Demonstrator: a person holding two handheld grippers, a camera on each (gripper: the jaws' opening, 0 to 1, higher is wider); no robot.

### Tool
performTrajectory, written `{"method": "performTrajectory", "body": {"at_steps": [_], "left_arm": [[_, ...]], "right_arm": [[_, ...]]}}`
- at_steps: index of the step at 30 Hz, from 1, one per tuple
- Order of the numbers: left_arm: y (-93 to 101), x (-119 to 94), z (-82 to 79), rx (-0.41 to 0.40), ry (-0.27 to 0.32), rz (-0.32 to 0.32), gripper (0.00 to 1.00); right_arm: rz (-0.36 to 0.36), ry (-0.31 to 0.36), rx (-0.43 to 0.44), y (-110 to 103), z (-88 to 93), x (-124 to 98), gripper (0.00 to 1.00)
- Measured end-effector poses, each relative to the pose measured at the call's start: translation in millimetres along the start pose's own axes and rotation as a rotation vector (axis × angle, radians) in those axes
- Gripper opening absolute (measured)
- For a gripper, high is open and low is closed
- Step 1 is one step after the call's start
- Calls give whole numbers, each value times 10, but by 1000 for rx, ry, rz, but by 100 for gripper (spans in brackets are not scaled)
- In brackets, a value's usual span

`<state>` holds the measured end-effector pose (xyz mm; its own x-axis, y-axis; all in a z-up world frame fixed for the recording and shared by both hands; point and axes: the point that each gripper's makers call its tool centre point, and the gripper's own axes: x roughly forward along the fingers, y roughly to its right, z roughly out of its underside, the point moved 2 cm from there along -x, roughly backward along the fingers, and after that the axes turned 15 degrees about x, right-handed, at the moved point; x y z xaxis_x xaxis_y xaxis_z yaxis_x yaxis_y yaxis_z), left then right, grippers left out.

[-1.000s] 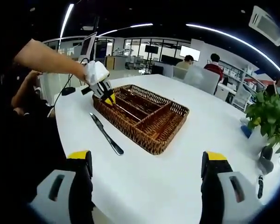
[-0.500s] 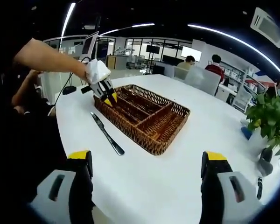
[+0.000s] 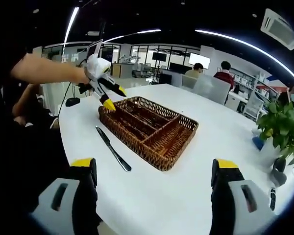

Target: Arrange the knives, forks, and spoons in their matching storage slots by inserting each utensil handle-first until every utensil is classified and aligned in the correct compartment

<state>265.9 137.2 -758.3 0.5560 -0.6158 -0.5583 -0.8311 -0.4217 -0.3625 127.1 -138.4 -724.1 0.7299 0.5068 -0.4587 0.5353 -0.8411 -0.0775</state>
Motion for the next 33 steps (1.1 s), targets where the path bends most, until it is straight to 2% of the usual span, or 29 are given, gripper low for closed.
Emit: {"method": "performTrajectory", "body": {"at_steps": [6,7,8,9,17,21,23,26,29,33], "left_arm": [[149,-264,35,22,31,-15,99],[186,-322,21,14,49,-14,100],[207,-368,9,4,63,-15,100],[224,-425,-24,-23,101,-19,100],[198,-825,-67,-92,163,-114,100],[234,-978,-28,-137,160,-156,100],[291,-1032,-4,-161,153,-151,100],[383,-1115,-1,-180,173,-159,100],[481,-1156,84,-208,137,-162,100],[604,-1237,72,-224,164,-174,100]], "right_arm": [[-11,12,-12,-36,-94,23,100],[-13,13,-11,-33,-107,30,100],[-17,17,-7,-33,-128,40,100],[-24,22,-3,-37,-150,53,100],[-47,34,12,-84,-234,106,100],[-43,41,-2,-110,-270,101,100],[-43,45,-2,-112,-284,97,100],[-40,55,-1,-128,-300,76,100],[-38,62,11,-148,-292,58,100],[-39,64,10,-175,-262,37,100]]}}
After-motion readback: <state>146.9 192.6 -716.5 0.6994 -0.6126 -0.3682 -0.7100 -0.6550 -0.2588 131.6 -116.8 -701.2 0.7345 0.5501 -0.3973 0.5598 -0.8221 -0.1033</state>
